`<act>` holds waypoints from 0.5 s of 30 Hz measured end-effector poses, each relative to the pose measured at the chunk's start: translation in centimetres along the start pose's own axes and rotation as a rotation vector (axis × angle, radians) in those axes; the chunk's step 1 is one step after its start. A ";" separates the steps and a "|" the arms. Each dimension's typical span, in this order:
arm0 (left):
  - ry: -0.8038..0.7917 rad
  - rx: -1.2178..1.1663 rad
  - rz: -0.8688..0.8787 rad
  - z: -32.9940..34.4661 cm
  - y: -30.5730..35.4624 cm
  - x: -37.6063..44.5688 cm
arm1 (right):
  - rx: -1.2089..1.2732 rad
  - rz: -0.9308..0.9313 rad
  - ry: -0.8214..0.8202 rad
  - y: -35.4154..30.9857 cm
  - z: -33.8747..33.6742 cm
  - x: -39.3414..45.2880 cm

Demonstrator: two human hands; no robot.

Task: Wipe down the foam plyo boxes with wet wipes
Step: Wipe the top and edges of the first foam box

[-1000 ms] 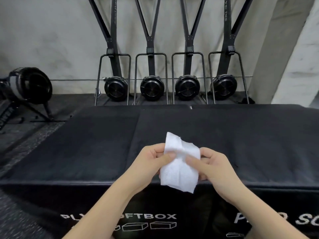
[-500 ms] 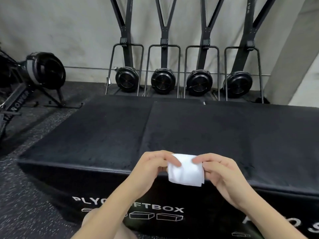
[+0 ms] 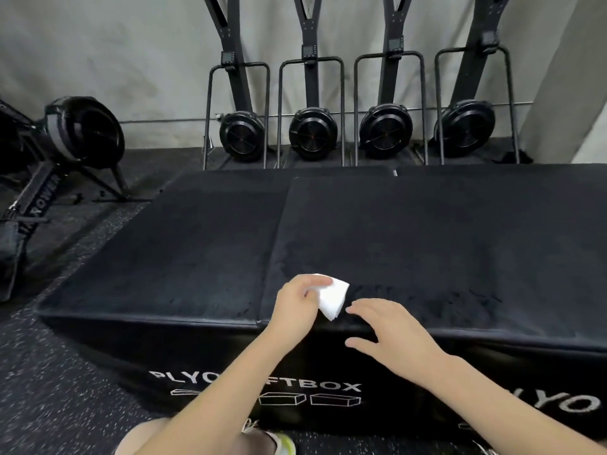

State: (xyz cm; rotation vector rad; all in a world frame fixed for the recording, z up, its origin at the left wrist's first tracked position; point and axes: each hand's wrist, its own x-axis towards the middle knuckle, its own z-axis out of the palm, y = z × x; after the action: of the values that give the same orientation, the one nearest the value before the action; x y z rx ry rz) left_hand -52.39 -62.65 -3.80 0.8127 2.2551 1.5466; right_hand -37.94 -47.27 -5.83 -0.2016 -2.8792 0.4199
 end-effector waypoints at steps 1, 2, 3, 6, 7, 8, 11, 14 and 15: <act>-0.031 0.055 0.040 0.3 -0.3 0.3 | -0.105 -0.041 0.013 0.6 0.5 0.2; -0.077 0.159 0.088 0.5 -0.8 0.7 | -0.183 -0.064 0.039 1.2 0.9 0.5; -0.143 0.314 0.140 0.4 -1.3 1.0 | -0.226 -0.079 0.066 1.7 1.2 0.7; -0.351 0.758 0.264 0.1 -2.8 1.3 | -0.307 -0.150 0.167 2.7 1.8 0.9; -0.368 0.846 0.311 0.1 -3.1 1.3 | -0.336 -0.183 0.203 2.8 2.0 0.7; -0.356 0.915 0.360 0.3 -3.4 1.2 | -0.362 -0.218 0.240 2.9 2.3 0.4; -0.246 1.035 0.467 1.1 -3.6 0.9 | -0.406 -0.310 0.367 3.0 2.7 0.0; -0.219 1.118 0.582 1.5 -3.2 0.6 | -0.407 -0.341 0.420 3.2 2.0 0.7; -0.190 1.119 0.625 1.6 -3.1 0.4 | -0.390 -0.341 0.429 3.2 1.6 0.9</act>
State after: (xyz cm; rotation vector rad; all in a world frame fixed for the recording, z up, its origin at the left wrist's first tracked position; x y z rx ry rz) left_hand -52.71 -62.04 -7.27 1.9574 2.7532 0.1265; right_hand -38.85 -44.51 -8.15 0.1257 -2.4695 -0.2260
